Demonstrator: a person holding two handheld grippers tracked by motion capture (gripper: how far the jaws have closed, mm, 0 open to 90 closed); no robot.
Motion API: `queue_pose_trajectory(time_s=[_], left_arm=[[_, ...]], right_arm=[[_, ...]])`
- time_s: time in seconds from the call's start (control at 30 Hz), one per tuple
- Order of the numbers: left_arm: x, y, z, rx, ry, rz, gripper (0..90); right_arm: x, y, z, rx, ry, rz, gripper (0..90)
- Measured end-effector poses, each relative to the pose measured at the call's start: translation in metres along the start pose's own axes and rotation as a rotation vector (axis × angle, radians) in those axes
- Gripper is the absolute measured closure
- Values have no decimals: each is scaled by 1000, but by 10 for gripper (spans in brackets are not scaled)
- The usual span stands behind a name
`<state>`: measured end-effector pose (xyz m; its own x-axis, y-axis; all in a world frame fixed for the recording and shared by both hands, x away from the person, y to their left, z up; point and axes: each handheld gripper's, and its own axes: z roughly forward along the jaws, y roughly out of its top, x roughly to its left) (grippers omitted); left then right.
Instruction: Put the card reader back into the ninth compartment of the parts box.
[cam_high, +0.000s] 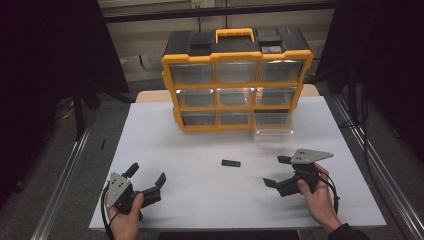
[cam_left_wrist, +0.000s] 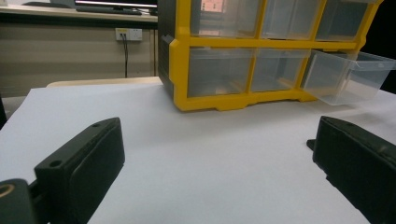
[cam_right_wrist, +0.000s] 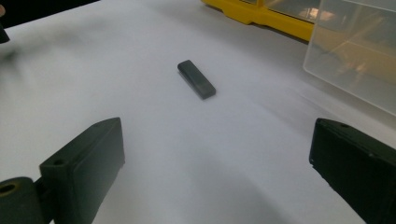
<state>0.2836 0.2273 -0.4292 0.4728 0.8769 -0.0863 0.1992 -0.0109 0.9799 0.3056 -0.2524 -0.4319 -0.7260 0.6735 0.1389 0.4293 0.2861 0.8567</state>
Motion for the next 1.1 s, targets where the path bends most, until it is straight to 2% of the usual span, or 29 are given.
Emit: queue_pose_trajectory(time_s=[0.1,0.6,0.77,1.1], left_arm=[[0,0,0,3,4,3,23],[0,0,0,2,0,0,23],[0,0,-1,1,-2,3,23],[0,0,-1,-2,-3,1,23]], right_arm=[[0,2,4,10,15,10,31],[10,22,38,46,68,-24,25],[11,27,46,55,62,-37,23],[13,36,63,79,103,-54,24]])
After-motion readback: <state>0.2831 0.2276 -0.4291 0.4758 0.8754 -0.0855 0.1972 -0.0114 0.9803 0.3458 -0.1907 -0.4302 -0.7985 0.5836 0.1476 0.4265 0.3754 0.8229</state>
